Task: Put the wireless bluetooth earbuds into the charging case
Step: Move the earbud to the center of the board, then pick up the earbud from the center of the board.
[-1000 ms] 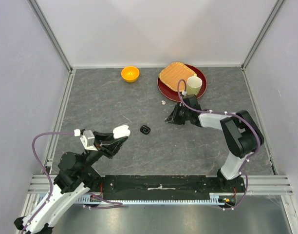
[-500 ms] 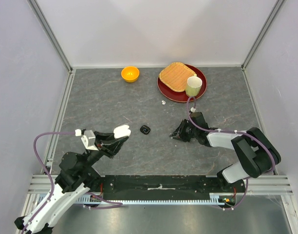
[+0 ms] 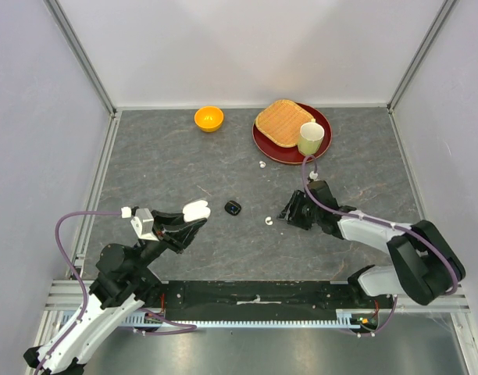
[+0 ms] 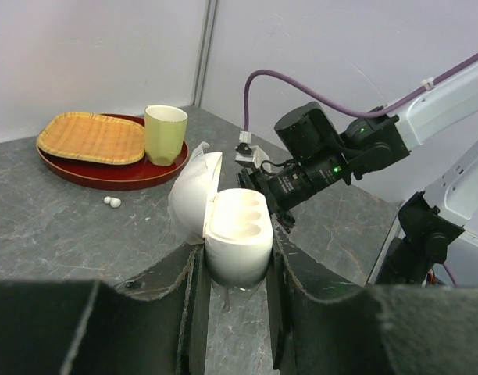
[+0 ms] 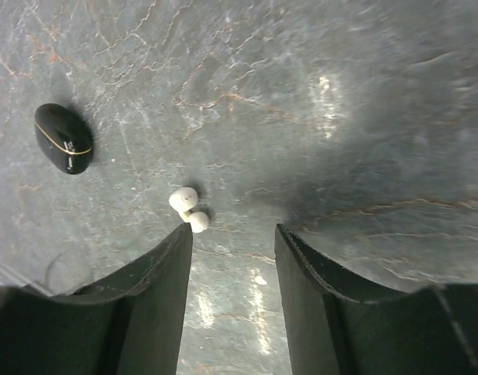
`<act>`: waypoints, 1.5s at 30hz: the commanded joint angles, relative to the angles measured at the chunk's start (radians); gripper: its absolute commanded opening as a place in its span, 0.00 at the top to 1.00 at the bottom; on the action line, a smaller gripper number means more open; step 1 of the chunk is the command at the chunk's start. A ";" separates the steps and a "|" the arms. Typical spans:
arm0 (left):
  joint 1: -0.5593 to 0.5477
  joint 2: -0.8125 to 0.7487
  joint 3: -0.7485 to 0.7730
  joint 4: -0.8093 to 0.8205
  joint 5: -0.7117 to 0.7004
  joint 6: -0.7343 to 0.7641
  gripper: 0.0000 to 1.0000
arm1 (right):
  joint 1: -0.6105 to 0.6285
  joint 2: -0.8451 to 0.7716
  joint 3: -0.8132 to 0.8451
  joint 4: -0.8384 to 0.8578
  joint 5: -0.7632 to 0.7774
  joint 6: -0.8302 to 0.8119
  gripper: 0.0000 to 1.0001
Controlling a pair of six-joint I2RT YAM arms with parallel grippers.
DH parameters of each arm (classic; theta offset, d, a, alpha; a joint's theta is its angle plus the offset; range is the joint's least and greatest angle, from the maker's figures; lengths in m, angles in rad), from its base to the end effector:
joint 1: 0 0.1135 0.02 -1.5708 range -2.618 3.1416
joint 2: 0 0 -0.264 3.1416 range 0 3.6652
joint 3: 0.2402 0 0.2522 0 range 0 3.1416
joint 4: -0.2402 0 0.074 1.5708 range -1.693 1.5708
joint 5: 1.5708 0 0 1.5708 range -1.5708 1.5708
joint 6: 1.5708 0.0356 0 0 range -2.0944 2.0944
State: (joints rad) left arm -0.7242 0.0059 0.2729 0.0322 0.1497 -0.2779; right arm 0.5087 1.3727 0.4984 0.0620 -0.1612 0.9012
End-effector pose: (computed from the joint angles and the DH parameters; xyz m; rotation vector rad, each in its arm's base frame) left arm 0.0570 -0.0575 0.2697 0.4255 1.2654 -0.9518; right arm 0.2123 0.1249 0.1437 0.4157 2.5111 0.8135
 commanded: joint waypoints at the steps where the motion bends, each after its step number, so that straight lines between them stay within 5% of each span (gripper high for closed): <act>1: 0.000 -0.063 -0.001 0.044 -0.015 -0.026 0.98 | 0.007 -0.089 0.064 -0.122 0.106 -0.149 0.47; 18: -0.001 -0.064 0.003 0.035 -0.018 -0.032 0.98 | 0.166 0.037 0.244 -0.163 0.061 -0.306 0.56; 45: -0.001 -0.067 -0.003 0.023 -0.019 -0.032 0.98 | 0.211 0.192 0.301 -0.182 0.150 -0.337 0.60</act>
State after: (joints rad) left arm -0.7242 0.0059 0.2714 0.0322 0.1356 -0.2878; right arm 0.7120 1.5494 0.7658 -0.1146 -0.0662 0.5861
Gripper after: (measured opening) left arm 0.361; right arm 0.399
